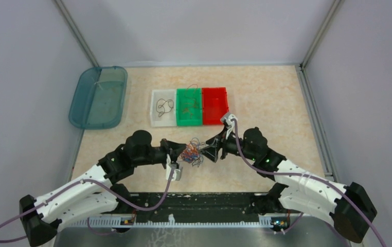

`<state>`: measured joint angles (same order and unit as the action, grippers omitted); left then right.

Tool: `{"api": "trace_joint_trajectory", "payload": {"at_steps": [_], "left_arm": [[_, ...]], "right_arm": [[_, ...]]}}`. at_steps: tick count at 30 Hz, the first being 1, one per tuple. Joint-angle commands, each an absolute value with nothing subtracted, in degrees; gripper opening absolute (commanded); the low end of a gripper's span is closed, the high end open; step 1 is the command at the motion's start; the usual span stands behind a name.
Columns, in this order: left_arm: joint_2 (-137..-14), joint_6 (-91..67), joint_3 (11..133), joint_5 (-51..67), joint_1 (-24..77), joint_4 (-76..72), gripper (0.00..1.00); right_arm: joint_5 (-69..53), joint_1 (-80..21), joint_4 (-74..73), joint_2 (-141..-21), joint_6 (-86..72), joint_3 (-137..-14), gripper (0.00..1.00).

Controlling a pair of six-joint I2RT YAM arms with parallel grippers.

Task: Untangle the cables

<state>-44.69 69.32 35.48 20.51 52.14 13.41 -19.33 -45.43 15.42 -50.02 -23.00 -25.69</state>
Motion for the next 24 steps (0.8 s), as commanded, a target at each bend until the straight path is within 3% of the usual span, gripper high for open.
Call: {"api": "trace_joint_trajectory", "payload": {"at_steps": [1, 10, 17, 24], "left_arm": [[-42.7, 72.5, 34.6, 24.0, 52.3, 12.0, 0.0], [-39.4, 78.9, 32.3, 27.0, 52.3, 13.0, 0.0], [-36.9, 83.7, 30.4, 28.5, 52.3, 13.0, 0.0], [-34.9, 86.9, 28.8, 29.3, 52.2, 13.0, 0.0]], "right_arm": [[-23.8, -45.2, 23.6, -51.8, -17.3, -27.7, 0.64], [-28.0, -45.2, 26.1, -52.6, -12.0, -28.1, 0.62], [-35.9, -45.2, 27.4, -55.1, -11.5, -28.6, 0.5], [-38.3, -45.2, 30.1, -57.7, -12.6, -29.4, 0.47]]}}
